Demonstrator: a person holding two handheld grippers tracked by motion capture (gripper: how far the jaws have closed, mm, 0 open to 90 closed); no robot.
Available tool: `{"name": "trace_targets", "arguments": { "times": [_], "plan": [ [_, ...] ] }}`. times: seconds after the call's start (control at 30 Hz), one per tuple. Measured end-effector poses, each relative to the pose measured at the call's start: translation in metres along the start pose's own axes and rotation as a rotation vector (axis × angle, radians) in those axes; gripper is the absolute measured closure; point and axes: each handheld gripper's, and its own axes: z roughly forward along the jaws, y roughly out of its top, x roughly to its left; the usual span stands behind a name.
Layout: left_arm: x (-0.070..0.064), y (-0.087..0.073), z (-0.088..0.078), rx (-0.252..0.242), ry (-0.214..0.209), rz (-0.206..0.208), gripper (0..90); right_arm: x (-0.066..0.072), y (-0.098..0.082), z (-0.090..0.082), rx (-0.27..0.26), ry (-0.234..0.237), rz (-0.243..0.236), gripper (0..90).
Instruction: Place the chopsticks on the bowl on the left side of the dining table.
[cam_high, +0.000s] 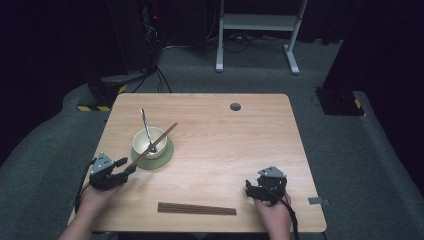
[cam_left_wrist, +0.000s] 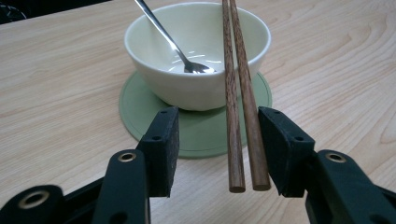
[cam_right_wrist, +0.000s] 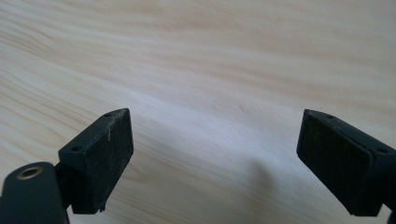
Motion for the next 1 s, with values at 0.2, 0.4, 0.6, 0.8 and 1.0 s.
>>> {"name": "trace_targets", "arguments": {
  "times": [0.2, 0.4, 0.6, 0.8, 1.0],
  "plan": [
    [0.006, 0.001, -0.004, -0.019, -0.006, -0.019, 49.8, 0.03, 0.025, -0.006, -0.07, 0.059, -0.056, 10.6],
    [0.013, 0.0, -0.001, -0.021, 0.021, -0.03, 49.8, 0.062, 0.05, 0.001, -0.085, 0.124, -0.086, 10.7],
    [0.02, 0.0, -0.002, -0.038, 0.045, -0.054, 49.7, 0.086, 0.071, 0.008, -0.091, 0.17, -0.104, 12.7],
    [0.029, -0.001, -0.006, -0.055, 0.054, -0.091, 49.7, 0.109, 0.092, 0.017, -0.114, 0.224, -0.121, 14.9],
    [0.03, 0.0, -0.01, -0.073, 0.018, -0.114, 46.7, 0.125, 0.11, 0.035, -0.12, 0.23, -0.124, 22.1]
  ]
}}
